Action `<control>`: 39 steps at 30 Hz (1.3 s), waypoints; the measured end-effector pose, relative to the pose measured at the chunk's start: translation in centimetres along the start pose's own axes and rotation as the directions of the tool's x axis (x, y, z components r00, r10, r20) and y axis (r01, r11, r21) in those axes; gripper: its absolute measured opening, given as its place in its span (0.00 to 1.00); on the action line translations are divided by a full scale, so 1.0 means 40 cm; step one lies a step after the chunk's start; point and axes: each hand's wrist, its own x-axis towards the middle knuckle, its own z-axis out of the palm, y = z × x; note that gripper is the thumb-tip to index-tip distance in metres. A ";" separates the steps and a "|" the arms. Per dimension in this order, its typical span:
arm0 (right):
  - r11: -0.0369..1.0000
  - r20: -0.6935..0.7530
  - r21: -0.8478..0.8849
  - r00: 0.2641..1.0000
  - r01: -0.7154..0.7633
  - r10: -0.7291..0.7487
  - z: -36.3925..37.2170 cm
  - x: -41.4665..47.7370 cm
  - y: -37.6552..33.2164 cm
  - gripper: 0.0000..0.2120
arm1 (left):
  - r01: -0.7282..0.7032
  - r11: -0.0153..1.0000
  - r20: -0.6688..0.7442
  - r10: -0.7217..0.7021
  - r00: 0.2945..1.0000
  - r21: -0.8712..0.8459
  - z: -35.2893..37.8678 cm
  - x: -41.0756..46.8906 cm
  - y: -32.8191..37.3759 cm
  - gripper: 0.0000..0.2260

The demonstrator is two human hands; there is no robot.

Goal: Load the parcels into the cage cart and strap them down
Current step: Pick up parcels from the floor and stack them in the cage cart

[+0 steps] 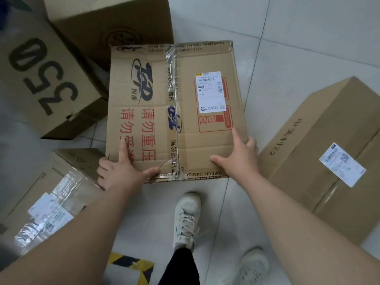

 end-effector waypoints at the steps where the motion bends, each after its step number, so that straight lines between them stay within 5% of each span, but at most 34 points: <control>1: 1.000 0.020 0.000 1.000 -0.004 0.004 0.006 0.007 0.008 0.50 | 0.001 1.000 0.004 -0.001 1.000 0.016 0.009 -0.001 0.004 0.56; 5: 0.997 0.089 0.067 0.995 0.039 -0.045 0.018 0.007 0.035 0.43 | -0.194 0.981 -0.037 0.194 0.980 0.011 0.045 -0.031 0.060 0.43; 11: 0.991 -0.117 0.031 0.986 0.127 -0.122 -0.049 -0.022 0.120 0.32 | -0.503 0.864 -0.135 0.498 0.857 -0.003 0.053 -0.127 0.241 0.26; 17: 0.998 -0.259 0.062 0.966 0.024 -0.007 -0.162 -0.071 0.331 0.27 | -0.704 0.711 -0.110 0.699 0.707 -0.003 0.116 -0.274 0.407 0.22; 24: 0.946 -0.299 0.217 0.906 -0.242 0.300 -0.198 -0.140 0.664 0.30 | -0.802 0.596 0.159 0.789 0.593 0.032 0.312 -0.458 0.551 0.29; 31: 0.808 -0.157 0.333 0.816 -0.487 0.556 -0.117 -0.198 0.915 0.39 | -0.753 0.625 0.328 0.681 0.654 0.205 0.514 -0.500 0.583 0.40; 39: 0.745 -0.082 0.486 0.825 -0.457 0.559 -0.031 -0.183 1.047 0.45 | -0.716 0.677 0.310 0.653 0.691 0.172 0.608 -0.460 0.581 0.46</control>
